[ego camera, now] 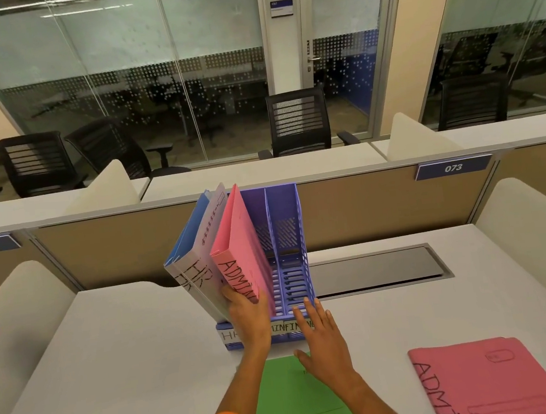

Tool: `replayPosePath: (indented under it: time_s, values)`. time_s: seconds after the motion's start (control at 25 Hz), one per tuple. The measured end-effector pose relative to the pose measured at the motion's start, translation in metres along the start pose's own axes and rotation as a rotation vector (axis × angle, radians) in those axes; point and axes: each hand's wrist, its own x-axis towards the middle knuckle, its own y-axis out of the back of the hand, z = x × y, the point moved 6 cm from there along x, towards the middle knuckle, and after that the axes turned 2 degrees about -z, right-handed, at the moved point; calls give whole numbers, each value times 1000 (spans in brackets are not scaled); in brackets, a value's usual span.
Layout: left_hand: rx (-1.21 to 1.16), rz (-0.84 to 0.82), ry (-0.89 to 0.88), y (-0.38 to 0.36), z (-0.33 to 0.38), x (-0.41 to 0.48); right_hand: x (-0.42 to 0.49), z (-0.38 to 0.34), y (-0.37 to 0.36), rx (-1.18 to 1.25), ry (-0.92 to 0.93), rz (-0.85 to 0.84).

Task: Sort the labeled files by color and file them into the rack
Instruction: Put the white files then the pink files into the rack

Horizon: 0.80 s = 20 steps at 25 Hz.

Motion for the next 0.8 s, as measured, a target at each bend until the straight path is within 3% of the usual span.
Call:
replayPosePath:
  time_s: [0.52, 0.68, 0.8]
  values:
    - [-6, -73, -28, 29, -5, -24, -4, -3, 12, -21, 36, -41]
    - [348, -12, -173, 49, -9, -44, -11, -12, 26, -27, 32, 5]
    - [624, -100, -228, 53, -19, -62, -22, -23, 39, -7, 20, 47]
